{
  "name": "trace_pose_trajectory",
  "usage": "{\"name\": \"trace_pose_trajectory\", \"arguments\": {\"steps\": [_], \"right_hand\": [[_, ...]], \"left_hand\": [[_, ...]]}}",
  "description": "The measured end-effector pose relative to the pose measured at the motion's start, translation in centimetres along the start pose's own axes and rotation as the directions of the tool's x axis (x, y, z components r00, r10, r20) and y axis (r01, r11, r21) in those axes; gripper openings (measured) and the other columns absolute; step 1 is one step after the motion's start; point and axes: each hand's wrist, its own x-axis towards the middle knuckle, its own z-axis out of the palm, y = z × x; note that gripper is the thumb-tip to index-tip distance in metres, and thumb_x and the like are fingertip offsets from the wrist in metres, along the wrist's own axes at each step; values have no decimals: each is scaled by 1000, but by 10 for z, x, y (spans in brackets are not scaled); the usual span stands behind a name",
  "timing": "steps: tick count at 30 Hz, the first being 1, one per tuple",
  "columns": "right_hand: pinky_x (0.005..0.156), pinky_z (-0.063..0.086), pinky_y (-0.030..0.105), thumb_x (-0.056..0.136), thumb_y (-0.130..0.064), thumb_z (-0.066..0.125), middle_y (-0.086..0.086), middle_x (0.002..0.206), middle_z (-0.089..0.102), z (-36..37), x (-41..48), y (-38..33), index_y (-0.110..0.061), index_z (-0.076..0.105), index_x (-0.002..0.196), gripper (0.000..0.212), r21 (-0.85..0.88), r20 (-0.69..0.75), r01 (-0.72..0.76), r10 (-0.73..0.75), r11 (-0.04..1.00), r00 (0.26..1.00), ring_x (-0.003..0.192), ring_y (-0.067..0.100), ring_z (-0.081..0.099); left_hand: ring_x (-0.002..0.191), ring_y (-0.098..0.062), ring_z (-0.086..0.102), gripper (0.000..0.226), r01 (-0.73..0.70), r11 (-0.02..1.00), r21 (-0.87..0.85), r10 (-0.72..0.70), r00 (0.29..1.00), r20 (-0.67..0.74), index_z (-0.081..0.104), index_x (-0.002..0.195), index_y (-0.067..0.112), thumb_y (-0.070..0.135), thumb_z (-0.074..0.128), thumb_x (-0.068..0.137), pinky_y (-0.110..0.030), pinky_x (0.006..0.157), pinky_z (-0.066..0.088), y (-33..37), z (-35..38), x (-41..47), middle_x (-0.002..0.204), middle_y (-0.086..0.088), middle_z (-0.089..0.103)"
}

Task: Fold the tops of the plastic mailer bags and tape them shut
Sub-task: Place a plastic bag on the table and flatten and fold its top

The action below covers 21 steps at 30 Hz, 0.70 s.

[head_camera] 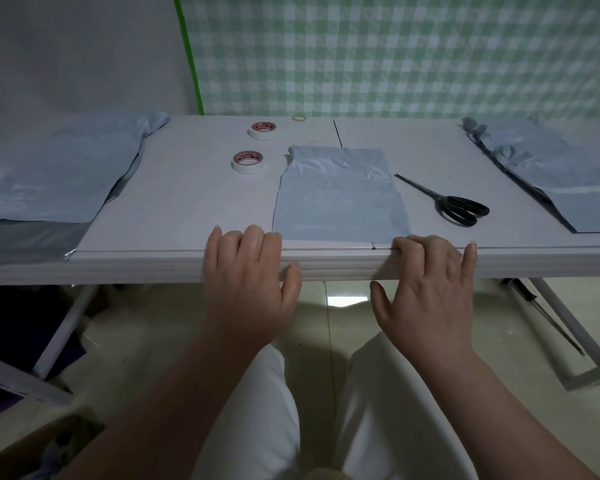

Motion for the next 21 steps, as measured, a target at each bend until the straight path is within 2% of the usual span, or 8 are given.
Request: {"name": "trace_pose_trajectory", "arguments": {"steps": [5,9,11,12,13,15,18,21], "right_hand": [[110,19,55,80,-39,62,8,101,58,-9,4,-2,-10,60,103,37,54,-37,-17,19,998,999,112,33,52],[111,18,52,92,-31,45,5,99,67,-25,27,-9,-12,71,90,32,184,-130,-44,69,982,989,112,30,55],[110,18,54,92,-22,45,8,108,67,-28,45,-20,-8,69,99,29,179,-130,25,-1,983,992,115,32,55],[110,18,54,92,-20,44,8,116,65,-29,54,-28,-7,66,108,30,163,-73,64,-53,984,996,120,33,52],[112,14,54,93,-18,42,8,127,59,-29,62,-35,-8,60,120,34,156,27,95,-101,983,995,129,32,45],[115,2,50,96,-19,37,2,146,41,-24,73,-43,-12,42,139,44,147,252,126,-161,981,954,142,28,25],[114,4,53,99,-25,26,-5,135,42,-12,72,-36,-18,38,131,35,105,397,111,-144,988,907,136,24,27],[113,7,56,99,-26,21,-8,123,42,-11,69,-19,-20,38,121,29,85,415,32,-64,996,907,127,15,35]], "left_hand": [[71,-29,45,25,-10,998,-60,10,1000,0,62,77,4,25,51,83,-40,74,38,-7,-7,10,74,-10,56],[68,-24,41,28,-23,990,-137,25,1000,17,53,63,10,23,41,85,-45,84,44,-1,-19,36,64,-4,53],[81,-27,54,28,-74,992,-100,84,991,102,66,79,16,20,40,88,-52,104,34,10,-22,54,81,-3,65],[101,-27,57,31,-104,992,-78,117,975,187,69,99,18,21,39,91,-53,110,22,17,-22,63,104,-1,68],[121,-24,50,35,-124,990,-66,138,948,285,62,119,20,23,36,95,-52,114,12,23,-21,71,125,2,61],[142,-19,24,43,-173,984,-40,172,879,444,38,141,21,28,30,100,-53,114,2,30,-13,80,149,6,37],[147,-19,4,52,-160,987,-1,125,767,629,11,150,23,37,19,101,-58,113,-1,21,0,77,159,8,9],[147,-20,-8,55,-95,995,20,54,713,699,-2,151,26,42,13,101,-57,113,-5,5,2,72,160,11,-6]]}}
